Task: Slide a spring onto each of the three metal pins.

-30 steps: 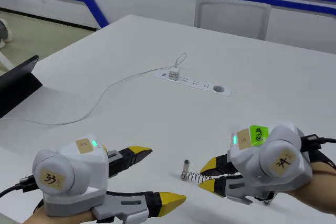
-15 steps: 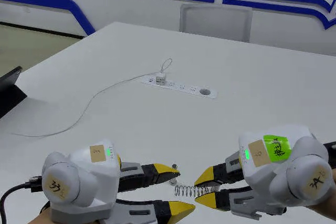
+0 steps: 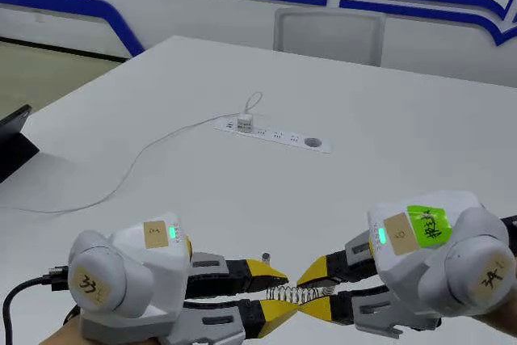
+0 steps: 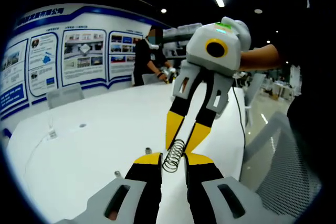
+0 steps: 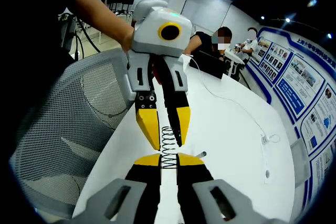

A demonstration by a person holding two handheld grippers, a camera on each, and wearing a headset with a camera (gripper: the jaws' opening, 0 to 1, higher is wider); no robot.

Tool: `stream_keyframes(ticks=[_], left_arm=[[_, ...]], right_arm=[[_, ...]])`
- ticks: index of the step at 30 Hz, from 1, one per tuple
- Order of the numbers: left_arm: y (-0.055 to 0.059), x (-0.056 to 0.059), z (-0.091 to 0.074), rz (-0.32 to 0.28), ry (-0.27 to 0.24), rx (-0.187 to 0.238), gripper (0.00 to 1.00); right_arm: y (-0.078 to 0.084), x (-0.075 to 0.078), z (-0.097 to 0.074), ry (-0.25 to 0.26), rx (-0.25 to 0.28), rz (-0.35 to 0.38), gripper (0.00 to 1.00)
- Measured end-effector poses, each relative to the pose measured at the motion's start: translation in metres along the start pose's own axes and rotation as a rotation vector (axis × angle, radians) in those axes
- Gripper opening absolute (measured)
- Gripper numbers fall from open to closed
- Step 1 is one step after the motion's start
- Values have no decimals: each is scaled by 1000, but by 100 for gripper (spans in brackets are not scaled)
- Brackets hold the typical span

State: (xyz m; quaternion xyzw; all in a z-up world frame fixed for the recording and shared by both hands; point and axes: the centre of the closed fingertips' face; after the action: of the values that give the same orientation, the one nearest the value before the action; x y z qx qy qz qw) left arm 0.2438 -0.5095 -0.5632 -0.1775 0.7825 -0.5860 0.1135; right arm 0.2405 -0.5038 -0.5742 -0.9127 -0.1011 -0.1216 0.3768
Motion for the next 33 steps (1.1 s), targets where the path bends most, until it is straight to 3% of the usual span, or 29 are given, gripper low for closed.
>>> stream_keyframes(ticks=[5, 7, 9, 10, 11, 21, 27, 31, 33], left_arm=[[1, 0, -1, 23, -1, -10, 14], [2, 1, -1, 70, 3, -18, 13], [5, 9, -1, 147, 36, -36, 10], [3, 7, 0, 183, 22, -31, 10], [3, 8, 1, 156, 16, -26, 10], [-2, 7, 4, 169, 21, -2, 9], [-4, 8, 2, 171, 29, 2, 9], [-7, 9, 2, 177, 37, 12, 9], [-8, 10, 2, 186, 38, 7, 9]], right_arm=[[-1, -1, -1, 1, 3, -9, 11], [-1, -1, -1, 1, 3, -17, 11], [0, -1, -2, 3, -2, -29, 11], [-1, -3, -2, -8, 3, -29, 11], [0, -4, -2, -6, 6, -35, 11], [0, 1, -11, 8, 40, -6, 12], [14, 2, -14, 1, 15, 22, 15], [2, 1, -14, -14, 92, 98, 12], [7, 2, -14, -19, 70, 92, 12]])
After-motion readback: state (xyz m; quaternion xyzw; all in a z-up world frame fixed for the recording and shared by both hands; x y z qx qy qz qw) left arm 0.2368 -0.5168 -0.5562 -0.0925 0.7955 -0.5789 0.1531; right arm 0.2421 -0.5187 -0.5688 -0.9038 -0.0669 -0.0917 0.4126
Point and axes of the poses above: the centre of the closed fingertips' face, and the gripper's own axes: z roughly forward along the fingers, x roughly to its right, y roughly out of its underside
